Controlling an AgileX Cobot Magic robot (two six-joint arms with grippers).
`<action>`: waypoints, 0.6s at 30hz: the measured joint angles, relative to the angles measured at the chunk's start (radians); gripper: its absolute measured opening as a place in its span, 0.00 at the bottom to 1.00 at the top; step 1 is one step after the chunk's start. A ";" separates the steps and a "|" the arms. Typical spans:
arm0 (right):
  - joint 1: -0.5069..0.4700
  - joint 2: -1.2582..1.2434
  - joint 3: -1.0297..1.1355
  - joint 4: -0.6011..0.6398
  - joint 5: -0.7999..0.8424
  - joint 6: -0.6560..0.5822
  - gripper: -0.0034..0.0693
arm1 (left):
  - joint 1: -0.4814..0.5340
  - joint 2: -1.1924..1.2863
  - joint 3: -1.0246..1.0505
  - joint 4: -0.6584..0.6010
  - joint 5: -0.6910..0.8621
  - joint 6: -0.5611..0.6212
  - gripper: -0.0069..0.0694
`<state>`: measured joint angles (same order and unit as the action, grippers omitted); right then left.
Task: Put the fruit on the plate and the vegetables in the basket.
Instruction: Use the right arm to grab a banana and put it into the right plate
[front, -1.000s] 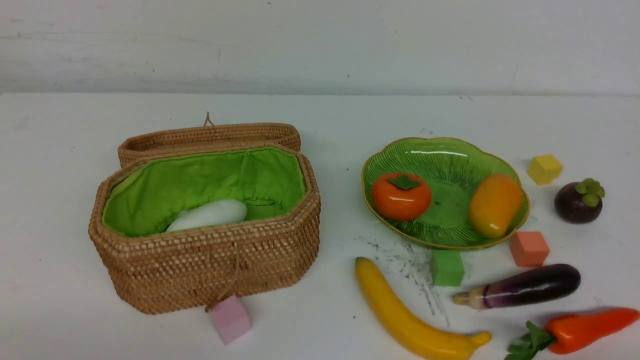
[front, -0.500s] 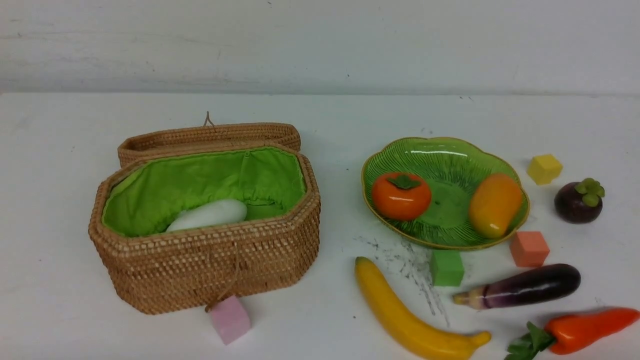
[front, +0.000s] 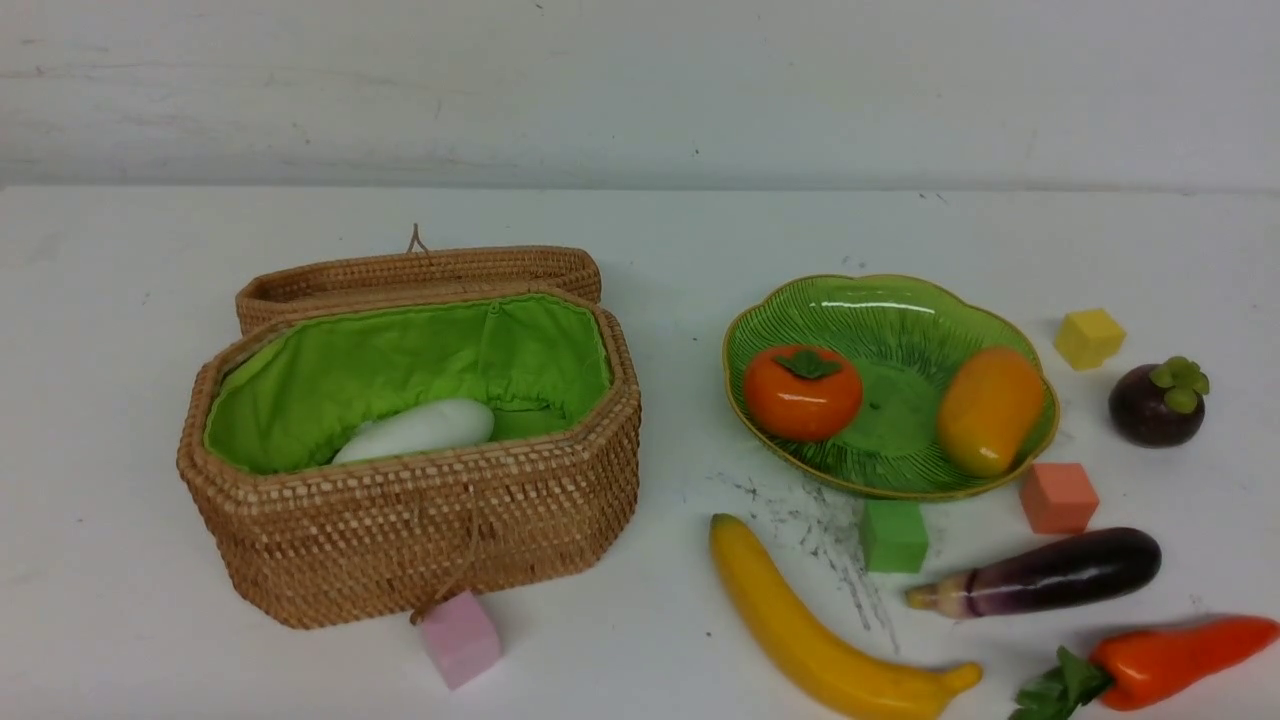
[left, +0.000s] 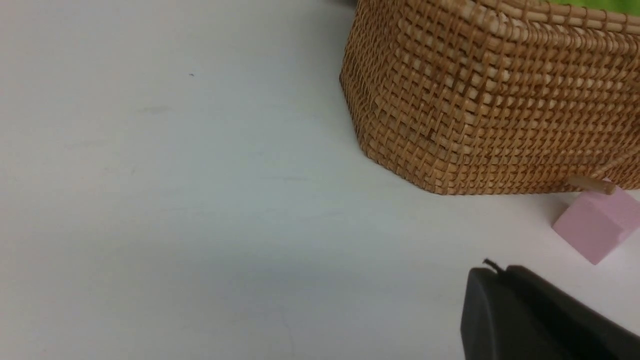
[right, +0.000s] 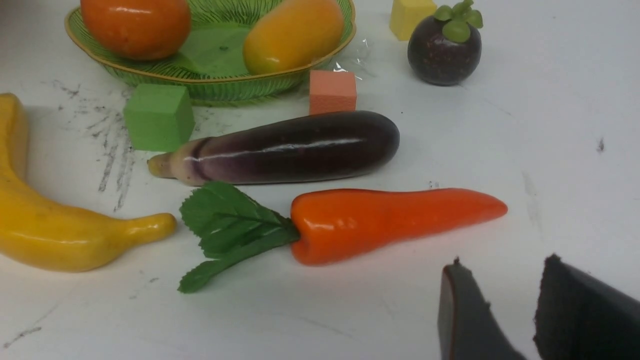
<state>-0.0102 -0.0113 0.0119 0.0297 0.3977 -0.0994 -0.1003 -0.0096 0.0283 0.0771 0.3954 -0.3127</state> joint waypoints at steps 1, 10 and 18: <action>0.000 0.000 0.000 0.000 0.000 0.000 0.38 | 0.000 0.000 0.000 0.000 0.000 0.000 0.10; 0.000 0.000 0.000 -0.004 -0.007 0.000 0.38 | 0.000 0.000 0.000 0.000 0.000 0.000 0.11; 0.000 0.000 0.012 0.019 -0.099 0.000 0.38 | 0.000 0.000 0.000 -0.003 0.000 0.000 0.12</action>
<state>-0.0102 -0.0113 0.0239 0.0486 0.2985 -0.0994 -0.1003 -0.0096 0.0283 0.0745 0.3954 -0.3127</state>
